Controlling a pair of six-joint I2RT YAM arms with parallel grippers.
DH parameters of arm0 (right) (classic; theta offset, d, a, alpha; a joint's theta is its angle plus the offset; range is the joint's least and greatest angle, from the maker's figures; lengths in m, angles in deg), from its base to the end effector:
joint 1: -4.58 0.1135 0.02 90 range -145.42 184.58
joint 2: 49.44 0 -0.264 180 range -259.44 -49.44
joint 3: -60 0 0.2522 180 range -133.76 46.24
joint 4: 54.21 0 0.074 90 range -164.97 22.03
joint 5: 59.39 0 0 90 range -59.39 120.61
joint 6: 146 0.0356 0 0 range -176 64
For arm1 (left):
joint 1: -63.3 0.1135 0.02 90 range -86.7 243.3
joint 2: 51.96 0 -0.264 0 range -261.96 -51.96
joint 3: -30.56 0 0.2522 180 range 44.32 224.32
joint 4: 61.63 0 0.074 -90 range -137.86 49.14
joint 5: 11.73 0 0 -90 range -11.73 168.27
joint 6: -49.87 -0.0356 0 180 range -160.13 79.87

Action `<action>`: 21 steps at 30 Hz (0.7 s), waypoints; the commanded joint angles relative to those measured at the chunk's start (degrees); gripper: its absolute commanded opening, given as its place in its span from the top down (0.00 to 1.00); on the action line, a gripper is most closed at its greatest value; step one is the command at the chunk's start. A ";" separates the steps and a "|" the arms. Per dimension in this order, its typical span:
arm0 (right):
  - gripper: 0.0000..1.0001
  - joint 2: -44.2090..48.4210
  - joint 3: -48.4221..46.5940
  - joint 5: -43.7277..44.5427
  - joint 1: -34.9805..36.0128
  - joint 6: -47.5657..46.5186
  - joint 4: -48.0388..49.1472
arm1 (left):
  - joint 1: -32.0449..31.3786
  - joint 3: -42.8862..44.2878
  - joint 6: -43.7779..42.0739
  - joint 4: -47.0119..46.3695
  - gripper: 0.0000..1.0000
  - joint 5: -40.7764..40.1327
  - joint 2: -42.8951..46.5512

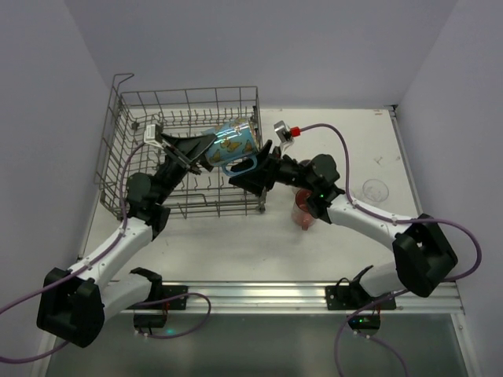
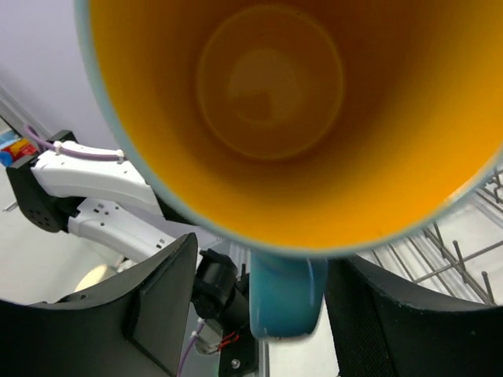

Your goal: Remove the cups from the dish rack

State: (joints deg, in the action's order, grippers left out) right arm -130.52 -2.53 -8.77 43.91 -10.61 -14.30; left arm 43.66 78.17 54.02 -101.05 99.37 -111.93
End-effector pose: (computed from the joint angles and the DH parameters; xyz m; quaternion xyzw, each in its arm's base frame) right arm 0.2276 0.2157 0.3310 -0.2498 0.5448 0.6643 0.4466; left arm 0.2120 -0.0893 0.3369 -0.1864 0.5030 -0.7546 0.3779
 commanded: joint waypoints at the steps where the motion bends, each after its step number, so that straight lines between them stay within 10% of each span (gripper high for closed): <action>1: 0.36 -0.83 -3.08 -2.64 -0.22 1.54 6.01 | -1.45 0.70 2.53 -10.88 1.00 -3.70 -0.06; 21: 0.44 -4.09 -3.78 -1.58 -0.75 3.83 10.58 | -4.27 -0.36 3.23 -15.19 1.00 -6.16 -3.14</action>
State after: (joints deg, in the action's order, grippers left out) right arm -134.61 -3.78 -10.06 43.61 -6.66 -7.70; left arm 39.90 77.03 55.35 -106.98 95.79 -115.77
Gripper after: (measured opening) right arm 0.567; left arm 0.894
